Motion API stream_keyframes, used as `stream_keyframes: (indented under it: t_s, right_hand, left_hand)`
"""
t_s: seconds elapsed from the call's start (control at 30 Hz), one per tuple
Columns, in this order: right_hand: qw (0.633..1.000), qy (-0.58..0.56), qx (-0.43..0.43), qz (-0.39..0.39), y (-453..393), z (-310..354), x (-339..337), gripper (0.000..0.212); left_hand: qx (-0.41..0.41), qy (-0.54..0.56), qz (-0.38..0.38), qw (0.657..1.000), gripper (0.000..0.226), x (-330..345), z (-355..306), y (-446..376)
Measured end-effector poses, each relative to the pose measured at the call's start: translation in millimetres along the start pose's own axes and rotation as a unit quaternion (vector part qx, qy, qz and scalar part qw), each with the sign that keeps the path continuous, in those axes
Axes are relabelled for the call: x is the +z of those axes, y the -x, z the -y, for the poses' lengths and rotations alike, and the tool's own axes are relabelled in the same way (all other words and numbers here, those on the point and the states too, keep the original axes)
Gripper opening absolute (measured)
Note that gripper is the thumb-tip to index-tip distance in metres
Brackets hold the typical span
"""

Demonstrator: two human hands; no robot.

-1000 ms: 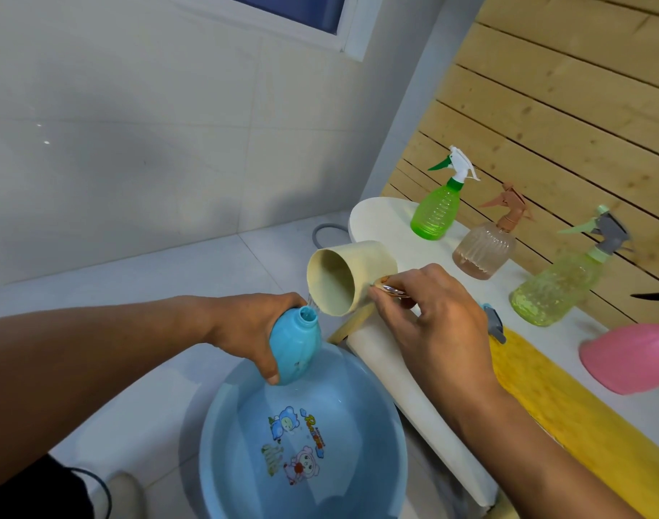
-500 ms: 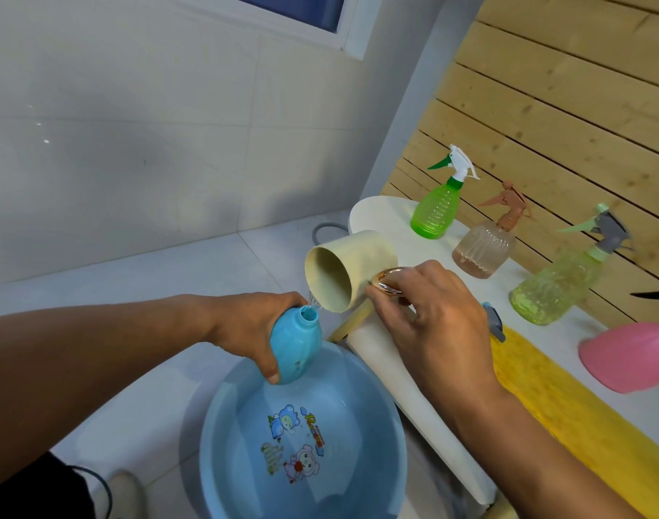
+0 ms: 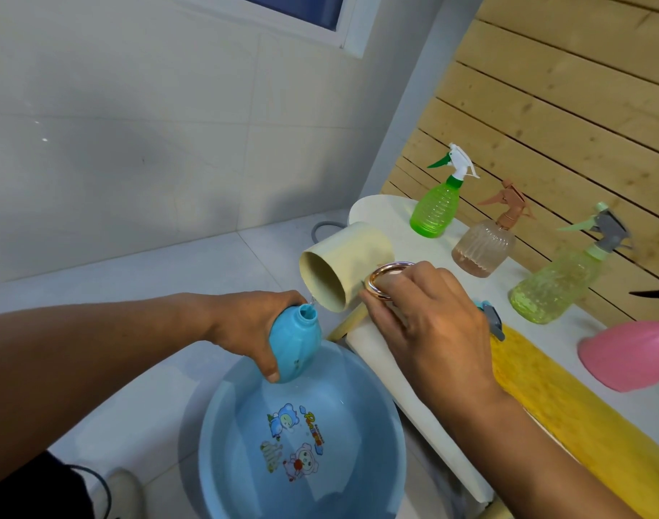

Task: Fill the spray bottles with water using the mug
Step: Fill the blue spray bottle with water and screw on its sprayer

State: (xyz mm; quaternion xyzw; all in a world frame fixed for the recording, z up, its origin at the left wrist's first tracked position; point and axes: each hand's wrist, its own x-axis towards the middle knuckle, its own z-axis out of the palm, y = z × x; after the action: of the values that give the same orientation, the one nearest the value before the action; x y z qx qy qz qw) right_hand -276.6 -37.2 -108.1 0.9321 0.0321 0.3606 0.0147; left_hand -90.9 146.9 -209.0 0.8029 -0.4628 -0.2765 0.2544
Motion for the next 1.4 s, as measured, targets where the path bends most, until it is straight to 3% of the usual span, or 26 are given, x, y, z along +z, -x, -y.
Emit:
stream_keyframes:
  t_s: [0.2, 0.3, 0.4, 0.53, 0.67, 0.77, 0.83, 0.93, 1.07, 1.2, 1.4]
  right_hand:
    - [0.999, 0.045, -0.012, -0.004, 1.3, 3.3, -0.8, 0.016]
    - [0.992, -0.022, 0.124, 0.027, 2.2, 5.7, 7.0, 0.016]
    - [0.954, -0.068, 0.267, 0.119, 6.4, -0.3, 21.2, 0.027]
    - [0.904, -0.085, 0.361, 0.214, 21.1, -11.3, 52.6, 0.037]
    - [0.809, -0.135, 0.451, 0.352, 47.8, -28.9, 112.6, 0.035]
    - [0.764, -0.108, 0.425, 0.473, 82.1, -36.6, 162.0, 0.018]
    - [0.757, -0.111, 0.427, 0.483, 108.9, -39.6, 186.3, 0.021]
    - [0.784, -0.059, 0.378, 0.488, 146.4, -43.6, 207.5, 0.034]
    - [0.805, -0.005, 0.291, 0.517, 158.0, -38.4, 220.7, 0.026]
    - [0.802, 0.037, 0.18, 0.569, 161.5, -29.6, 240.6, 0.035]
    - [0.795, -0.015, 0.162, 0.584, 168.9, 11.1, 266.7, 0.03]
  left_hand:
    - [0.006, 0.012, -0.001, 1.0, 0.091, -1.6, 0.5, -0.5]
    - [0.007, 0.017, 0.003, 1.0, 0.087, -2.3, 1.5, 1.0]
    - [0.007, 0.023, 0.014, 1.0, 0.085, -1.8, 5.8, 3.2]
    - [0.004, 0.027, 0.036, 0.999, 0.084, 2.3, 15.7, 6.1]
    - [0.004, 0.037, 0.038, 0.999, 0.083, 4.6, 24.8, 6.9]
    - [0.005, 0.046, 0.028, 0.999, 0.083, 5.4, 28.3, 5.9]
    - [0.003, 0.061, 0.023, 0.998, 0.083, 6.8, 32.2, 3.9]
    - [0.005, 0.082, 0.014, 0.997, 0.082, 7.7, 34.8, 4.8]
    - [0.005, 0.091, 0.011, 0.996, 0.082, 8.3, 38.7, 5.6]
    - [0.004, 0.104, 0.002, 0.995, 0.082, 6.6, 40.9, 6.7]
    - [0.015, 0.118, -0.013, 0.993, 0.081, 5.5, 47.6, 4.8]
